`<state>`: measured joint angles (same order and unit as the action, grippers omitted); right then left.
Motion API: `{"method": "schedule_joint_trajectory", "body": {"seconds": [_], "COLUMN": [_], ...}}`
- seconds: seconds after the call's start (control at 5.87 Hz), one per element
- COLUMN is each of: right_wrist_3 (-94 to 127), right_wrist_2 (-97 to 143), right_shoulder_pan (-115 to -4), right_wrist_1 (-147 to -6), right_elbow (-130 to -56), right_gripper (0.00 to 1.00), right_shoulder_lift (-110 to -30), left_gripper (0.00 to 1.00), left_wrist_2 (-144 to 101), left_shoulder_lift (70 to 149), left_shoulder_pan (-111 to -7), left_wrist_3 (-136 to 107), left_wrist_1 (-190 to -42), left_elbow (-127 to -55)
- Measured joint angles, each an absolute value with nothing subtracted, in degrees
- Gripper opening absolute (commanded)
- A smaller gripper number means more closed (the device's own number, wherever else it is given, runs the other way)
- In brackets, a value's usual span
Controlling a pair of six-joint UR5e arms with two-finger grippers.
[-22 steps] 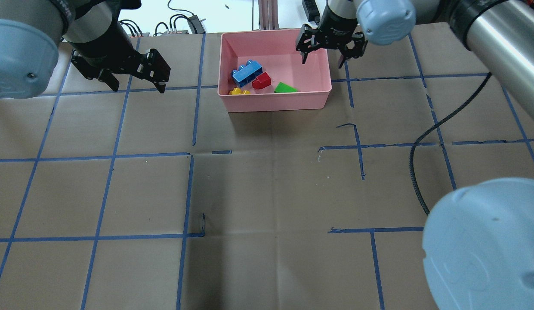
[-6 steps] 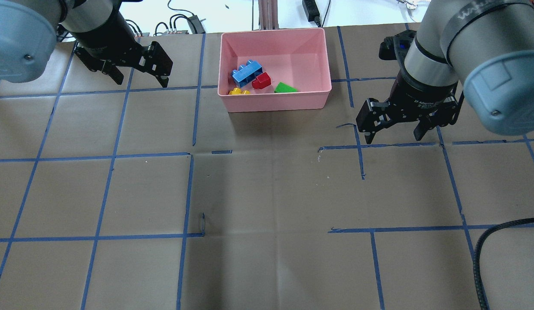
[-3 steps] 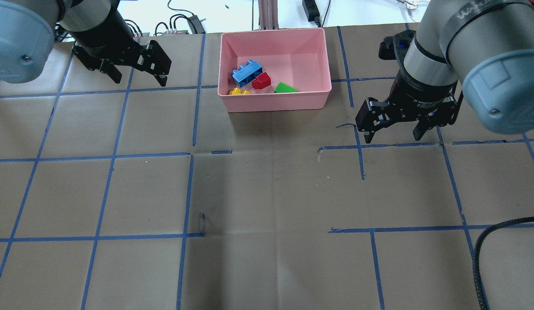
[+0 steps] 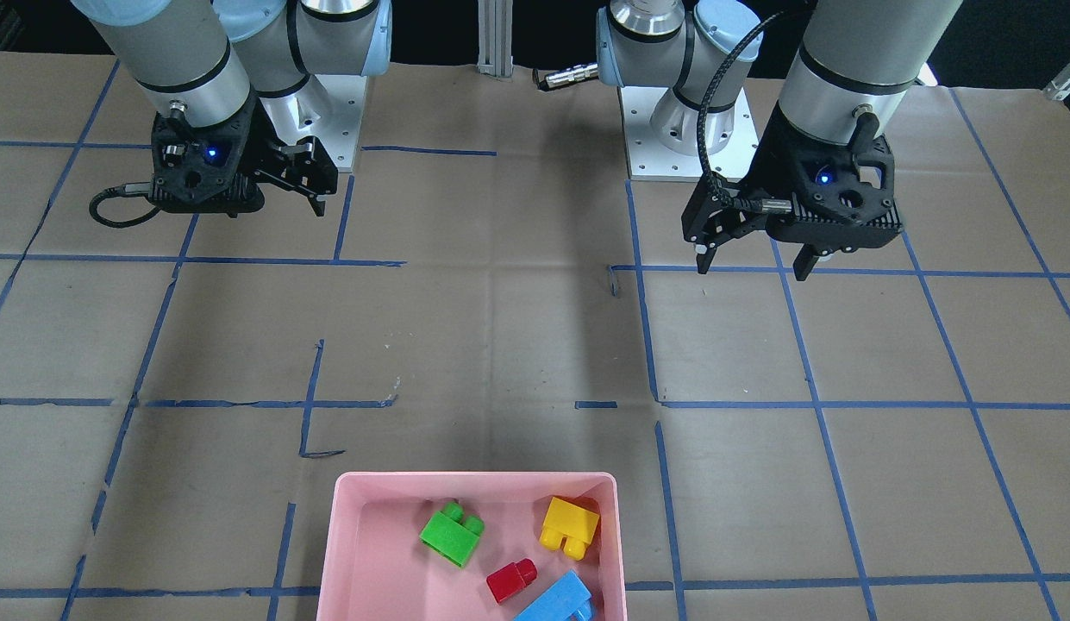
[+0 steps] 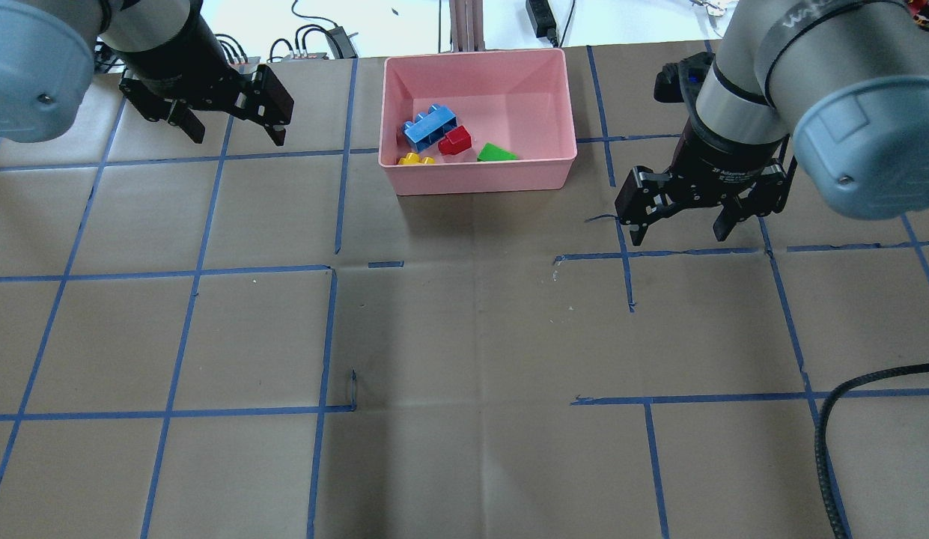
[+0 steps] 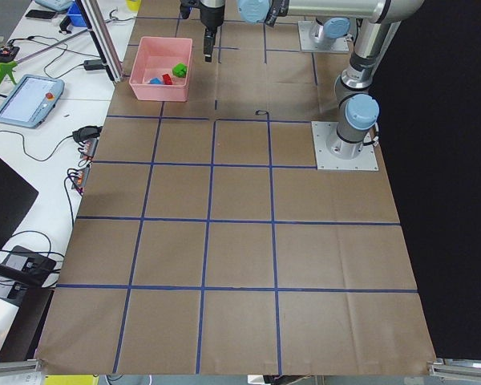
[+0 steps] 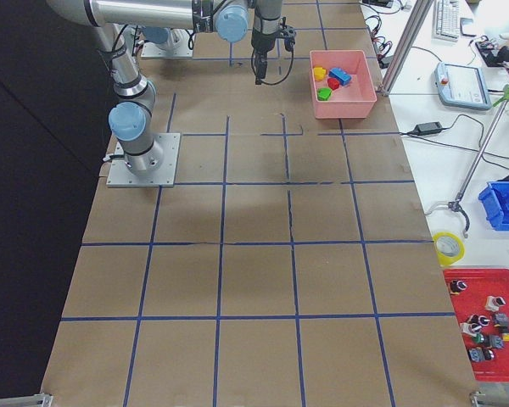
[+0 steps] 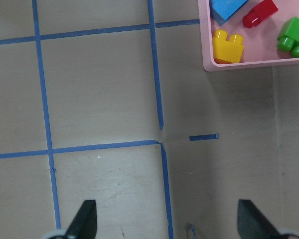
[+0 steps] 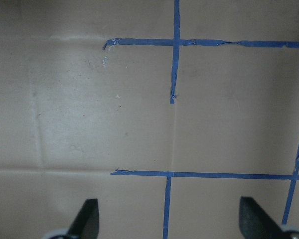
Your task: Put all blocks into box
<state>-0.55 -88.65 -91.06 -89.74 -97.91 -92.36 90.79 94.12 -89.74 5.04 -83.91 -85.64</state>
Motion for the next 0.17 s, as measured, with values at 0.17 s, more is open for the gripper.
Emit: {"method": "schedule_joint_trajectory", "body": {"seconds": [0.17], "right_wrist_3": [-0.53], "right_wrist_2": [-88.61], "right_shoulder_pan": [-91.06], "right_wrist_1": [-90.29], "right_elbow": [-97.86], "right_gripper": [1.00], "right_shoulder_lift": [-92.23], "left_gripper": [1.00], "left_wrist_2": [90.82], "left_shoulder_lift": [94.02], "left_shoulder_pan": [-89.74], "left_wrist_3": [5.10], "left_wrist_1": [-83.75], "left_elbow": [-85.61]}}
